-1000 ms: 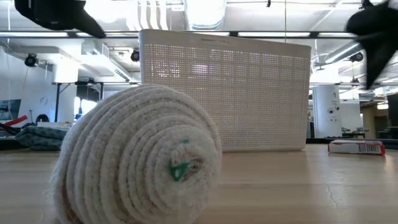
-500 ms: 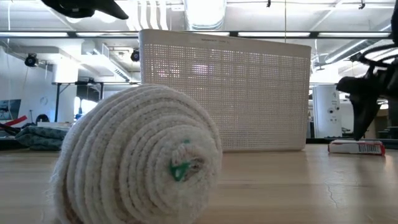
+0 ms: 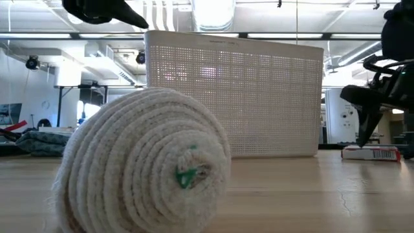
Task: Pick & place medical supplies in basket/bin
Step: Put the medicine box into the white bin
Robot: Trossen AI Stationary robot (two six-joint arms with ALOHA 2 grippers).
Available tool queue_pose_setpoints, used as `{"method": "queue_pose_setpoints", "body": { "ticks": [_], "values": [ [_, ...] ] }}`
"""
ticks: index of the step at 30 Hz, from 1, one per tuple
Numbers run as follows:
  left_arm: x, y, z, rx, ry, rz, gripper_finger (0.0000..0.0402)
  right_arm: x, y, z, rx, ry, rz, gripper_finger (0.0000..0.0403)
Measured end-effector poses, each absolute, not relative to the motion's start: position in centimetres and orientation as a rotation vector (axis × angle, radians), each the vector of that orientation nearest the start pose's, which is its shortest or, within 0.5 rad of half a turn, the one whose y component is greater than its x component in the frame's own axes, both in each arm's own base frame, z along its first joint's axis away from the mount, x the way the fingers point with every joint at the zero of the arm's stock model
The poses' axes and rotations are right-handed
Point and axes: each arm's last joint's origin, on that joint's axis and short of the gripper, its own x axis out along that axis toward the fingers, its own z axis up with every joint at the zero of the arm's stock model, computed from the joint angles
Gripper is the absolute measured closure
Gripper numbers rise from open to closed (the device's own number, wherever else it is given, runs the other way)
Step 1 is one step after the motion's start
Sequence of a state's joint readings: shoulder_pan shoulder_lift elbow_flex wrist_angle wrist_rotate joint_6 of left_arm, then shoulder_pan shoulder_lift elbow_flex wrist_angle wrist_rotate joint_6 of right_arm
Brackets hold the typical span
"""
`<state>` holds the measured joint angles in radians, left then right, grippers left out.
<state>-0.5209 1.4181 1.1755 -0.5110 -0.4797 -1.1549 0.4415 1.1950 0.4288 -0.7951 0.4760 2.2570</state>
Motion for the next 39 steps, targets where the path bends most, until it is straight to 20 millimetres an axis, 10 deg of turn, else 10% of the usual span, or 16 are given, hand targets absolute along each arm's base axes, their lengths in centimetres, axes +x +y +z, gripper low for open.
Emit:
{"method": "queue_pose_setpoints", "body": {
  "ticks": [26, 32, 39],
  "values": [
    [27.1, -13.0, 30.1, -0.685, 0.59, 0.327, 0.0075, 15.0, 4.8, 14.6, 1.078, 0.739, -1.227, 0.039],
    [26.9, -13.0, 30.3, -0.688, 0.587, 0.323, 0.0075, 17.5, 7.0, 18.8, 1.017, 0.828, -0.948, 0.0395],
    [26.4, -13.3, 30.2, -0.665, 0.616, 0.321, 0.0075, 19.9, 10.9, 28.6, 0.972, 0.629, -0.591, 0.0395]
  ]
}}
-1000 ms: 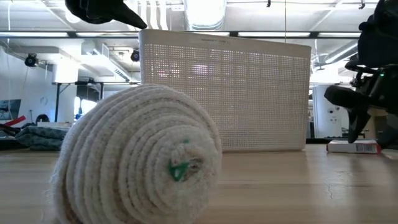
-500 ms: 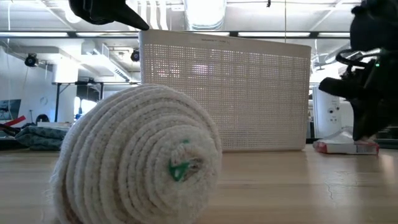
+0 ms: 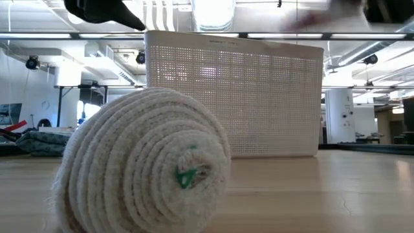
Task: Pick & place medical supplies in basket/bin
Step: Put the medicine box into the white bin, then put the orange pill bottle into the white bin
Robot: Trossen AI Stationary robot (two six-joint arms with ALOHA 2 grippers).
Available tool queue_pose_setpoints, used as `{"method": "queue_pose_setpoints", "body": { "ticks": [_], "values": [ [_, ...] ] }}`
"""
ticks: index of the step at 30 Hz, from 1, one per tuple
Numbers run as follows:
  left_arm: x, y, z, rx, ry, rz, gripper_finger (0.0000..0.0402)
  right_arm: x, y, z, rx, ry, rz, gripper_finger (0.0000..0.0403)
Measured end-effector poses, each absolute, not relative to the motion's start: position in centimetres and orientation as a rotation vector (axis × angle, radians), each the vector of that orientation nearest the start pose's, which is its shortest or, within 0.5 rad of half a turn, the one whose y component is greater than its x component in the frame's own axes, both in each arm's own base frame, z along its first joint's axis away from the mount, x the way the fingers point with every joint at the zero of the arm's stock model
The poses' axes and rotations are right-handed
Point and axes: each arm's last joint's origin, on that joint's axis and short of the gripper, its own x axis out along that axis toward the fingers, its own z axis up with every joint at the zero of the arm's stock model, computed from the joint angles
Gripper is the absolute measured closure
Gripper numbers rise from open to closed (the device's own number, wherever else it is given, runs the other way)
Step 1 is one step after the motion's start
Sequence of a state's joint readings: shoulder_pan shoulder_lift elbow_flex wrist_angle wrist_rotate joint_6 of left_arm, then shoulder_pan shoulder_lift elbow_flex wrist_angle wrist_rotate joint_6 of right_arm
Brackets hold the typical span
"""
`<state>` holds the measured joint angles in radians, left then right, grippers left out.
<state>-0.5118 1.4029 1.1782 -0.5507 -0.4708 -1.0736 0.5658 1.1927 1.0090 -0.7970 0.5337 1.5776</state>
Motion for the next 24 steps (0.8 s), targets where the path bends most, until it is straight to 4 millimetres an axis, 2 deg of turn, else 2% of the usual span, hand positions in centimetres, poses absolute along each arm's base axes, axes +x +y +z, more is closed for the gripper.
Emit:
{"method": "queue_pose_setpoints", "body": {
  "ticks": [2, 4, 7, 10, 13, 17, 20, 24],
  "values": [
    [26.1, -13.5, 30.1, -0.653, 0.632, 0.32, 0.0075, 20.1, 11.0, 31.8, 0.936, 0.499, -0.567, 0.0395],
    [26.0, -13.7, 29.9, -0.656, 0.635, 0.317, 0.0075, 20.2, 10.3, 34.6, 0.871, 0.38, -0.598, 0.0395],
    [25.9, -13.7, 29.6, -0.659, 0.643, 0.322, 0.0075, 20.5, 7.9, 38.0, 0.775, 0.243, -0.696, 0.0395],
    [25.9, -13.7, 29.2, -0.651, 0.649, 0.33, 0.0075, 21.2, 4.8, 40.1, 0.675, 0.217, -0.767, 0.0392],
    [26.2, -13.8, 28.7, -0.635, 0.636, 0.37, 0.0075, 22.1, 2.2, 40.9, 0.594, 0.311, -0.75, 0.0367],
    [26.9, -14.1, 27.4, -0.66, 0.645, 0.424, 0.0075, 22.9, 0.1, 40.8, 0.604, 0.371, -0.746, 0.029],
    [27.8, -14.5, 25.7, -0.744, 0.648, 0.51, 0.0075, 22.9, -0.3, 40.6, 0.603, 0.376, -0.765, 0.0219],
    [29.5, -14.9, 22.4, -0.851, 0.62, 0.679, 0.0075, 22.7, 0.0, 40.7, 0.617, 0.353, -0.782, 0.0131]
  ]
}}
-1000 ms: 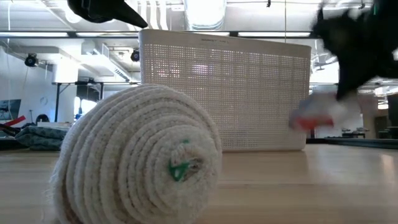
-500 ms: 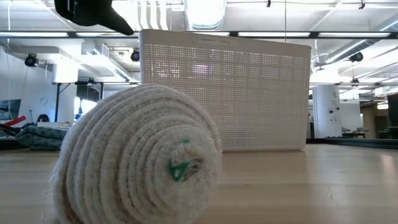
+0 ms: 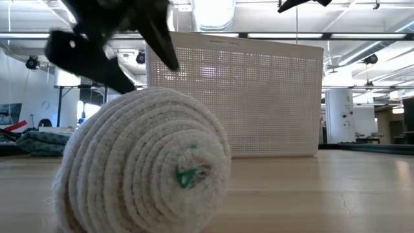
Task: Pick & place medical supplies in basket/bin
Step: Put the orange pill bottle into the white bin
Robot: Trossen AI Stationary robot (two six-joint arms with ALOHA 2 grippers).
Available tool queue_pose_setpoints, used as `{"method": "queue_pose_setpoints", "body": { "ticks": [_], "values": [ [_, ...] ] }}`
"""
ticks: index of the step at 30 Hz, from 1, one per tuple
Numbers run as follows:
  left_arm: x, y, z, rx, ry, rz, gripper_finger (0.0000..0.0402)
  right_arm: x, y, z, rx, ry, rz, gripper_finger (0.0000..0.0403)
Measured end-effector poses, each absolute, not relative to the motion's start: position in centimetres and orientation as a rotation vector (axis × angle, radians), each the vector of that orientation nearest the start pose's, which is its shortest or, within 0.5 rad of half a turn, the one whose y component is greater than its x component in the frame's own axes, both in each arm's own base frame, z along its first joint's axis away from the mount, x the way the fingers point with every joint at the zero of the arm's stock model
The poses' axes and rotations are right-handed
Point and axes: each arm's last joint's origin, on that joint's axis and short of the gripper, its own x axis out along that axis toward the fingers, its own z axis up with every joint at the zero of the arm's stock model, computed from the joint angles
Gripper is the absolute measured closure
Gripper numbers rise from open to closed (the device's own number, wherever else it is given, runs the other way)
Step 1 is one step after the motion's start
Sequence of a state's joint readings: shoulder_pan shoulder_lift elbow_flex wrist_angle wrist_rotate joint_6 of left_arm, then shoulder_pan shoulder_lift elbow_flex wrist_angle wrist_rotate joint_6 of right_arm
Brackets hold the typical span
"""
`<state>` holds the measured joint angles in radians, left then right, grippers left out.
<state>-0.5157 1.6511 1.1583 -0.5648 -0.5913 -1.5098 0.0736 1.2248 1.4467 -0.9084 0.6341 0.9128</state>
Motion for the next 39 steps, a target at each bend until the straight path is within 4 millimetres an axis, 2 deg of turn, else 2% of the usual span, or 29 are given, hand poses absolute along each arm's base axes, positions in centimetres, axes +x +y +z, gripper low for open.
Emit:
{"method": "queue_pose_setpoints", "body": {
  "ticks": [3, 7, 13, 18, 25, 30, 33, 36, 39],
  "values": [
    [31.4, -15.1, 20.3, -0.852, 0.559, 0.782, 0.0075, 22.5, 0.4, 40.8, 0.613, 0.35, -0.77, 0.0082],
    [34.4, -14.6, 19.2, -0.864, 0.522, 0.853, 0.0075, 22.4, 1.3, 40.7, 0.632, 0.358, -0.746, 0.0042],
    [37.5, -13.7, 18.0, -0.802, 0.557, 0.929, 0.0075, 22.0, 2.4, 40.3, 0.664, 0.385, -0.742, 0.0033],
    [38.8, -12.3, 16.4, -0.795, 0.604, 0.973, 0.0079, 21.8, 3.2, 40.2, 0.677, 0.404, -0.726, 0.0033],
    [37.6, -11.3, 14.0, -0.826, 0.686, 1.046, 0.0129, 21.3, 4.0, 40.0, 0.663, 0.406, -0.742, 0.0033],
    [36.8, -11.1, 13.8, -0.789, 0.723, 1.043, 0.0204, 21.1, 4.0, 39.8, 0.643, 0.421, -0.757, 0.0033],
    [35.8, -11.3, 14.1, -0.735, 0.789, 1.035, 0.0252, 21.1, 4.0, 39.8, 0.636, 0.41, -0.768, 0.0033],
    [34.6, -12.4, 15.1, -0.713, 0.88, 1.005, 0.025, 21.0, 4.0, 39.8, 0.631, 0.412, -0.772, 0.0033],
    [32.8, -14.5, 17.7, -0.707, 0.947, 0.927, 0.025, 20.9, 3.9, 39.7, 0.62, 0.425, -0.779, 0.0033]
  ]
}}
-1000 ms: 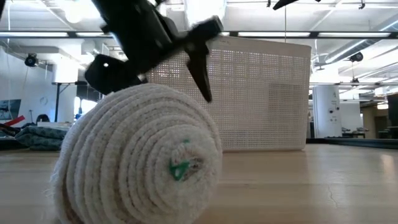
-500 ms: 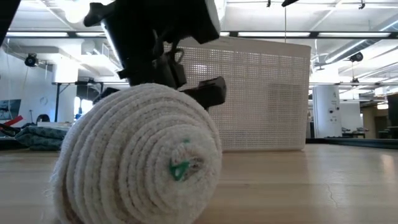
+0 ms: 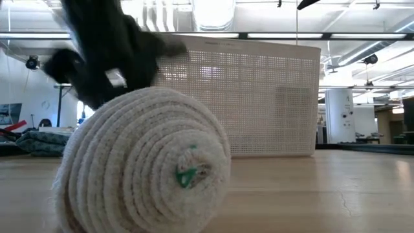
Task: Pick & place medical supplies in basket/bin
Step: Put the orange pill bottle into the white bin, then put the white bandage into the white bin
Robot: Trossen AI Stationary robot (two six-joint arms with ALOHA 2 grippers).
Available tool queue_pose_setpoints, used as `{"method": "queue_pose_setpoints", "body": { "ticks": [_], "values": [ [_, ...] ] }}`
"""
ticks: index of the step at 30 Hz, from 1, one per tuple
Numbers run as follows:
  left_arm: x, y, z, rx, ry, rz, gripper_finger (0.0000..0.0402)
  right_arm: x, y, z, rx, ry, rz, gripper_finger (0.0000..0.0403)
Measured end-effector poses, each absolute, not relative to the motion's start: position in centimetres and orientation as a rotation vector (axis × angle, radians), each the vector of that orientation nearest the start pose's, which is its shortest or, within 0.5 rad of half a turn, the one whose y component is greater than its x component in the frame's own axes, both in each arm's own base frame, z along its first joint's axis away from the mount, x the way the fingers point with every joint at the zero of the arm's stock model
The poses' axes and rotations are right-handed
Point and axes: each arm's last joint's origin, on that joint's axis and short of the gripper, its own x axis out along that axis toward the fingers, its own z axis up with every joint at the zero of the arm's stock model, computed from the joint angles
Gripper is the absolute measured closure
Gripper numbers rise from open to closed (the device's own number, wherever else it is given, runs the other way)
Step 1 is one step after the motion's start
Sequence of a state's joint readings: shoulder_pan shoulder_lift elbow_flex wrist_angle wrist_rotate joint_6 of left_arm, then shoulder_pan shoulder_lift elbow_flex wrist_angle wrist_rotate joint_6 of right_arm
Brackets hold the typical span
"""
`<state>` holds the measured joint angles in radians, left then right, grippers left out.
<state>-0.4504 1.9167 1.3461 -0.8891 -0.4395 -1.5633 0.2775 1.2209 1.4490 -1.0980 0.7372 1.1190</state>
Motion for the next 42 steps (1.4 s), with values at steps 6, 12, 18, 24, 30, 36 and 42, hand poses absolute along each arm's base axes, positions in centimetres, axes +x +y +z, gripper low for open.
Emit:
{"method": "queue_pose_setpoints", "body": {
  "ticks": [6, 12, 18, 24, 30, 36, 42],
  "values": [
    [28.2, -18.7, 25.8, -0.698, 0.766, 0.649, 0.0247, 20.8, 3.9, 39.6, 0.602, 0.444, -0.785, 0.0033],
    [23.6, -17.4, 36.9, -0.649, 0.104, 0.562, 0.0225, 20.8, 3.9, 39.6, 0.585, 0.442, -0.789, 0.0033],
    [22.6, -10.6, 42.3, -0.401, -0.023, 0.705, 0.0226, 20.8, 3.8, 39.7, 0.577, 0.428, -0.801, 0.0033],
    [27.4, -3.1, 41.1, -0.254, 0.128, 0.726, 0.0188, 20.8, 3.8, 39.7, 0.599, 0.419, -0.807, 0.0033],
    [28.6, 1.5, 39.4, -0.181, 0.277, 0.875, 0.0131, 20.7, 4.2, 39.6, 0.622, 0.441, -0.78, 0.0033],
    [24.7, -2.5, 44.3, -0.286, 0.31, 0.561, 0.0112, 19.9, 5.6, 39.2, 0.642, 0.509, -0.739, 0.0033],
    [22.2, -9.9, 43.7, -0.572, 0.4, 0.299, 0.0114, 19.5, 7.8, 37.5, 0.718, 0.65, -0.646, 0.0033]
  ]
}}
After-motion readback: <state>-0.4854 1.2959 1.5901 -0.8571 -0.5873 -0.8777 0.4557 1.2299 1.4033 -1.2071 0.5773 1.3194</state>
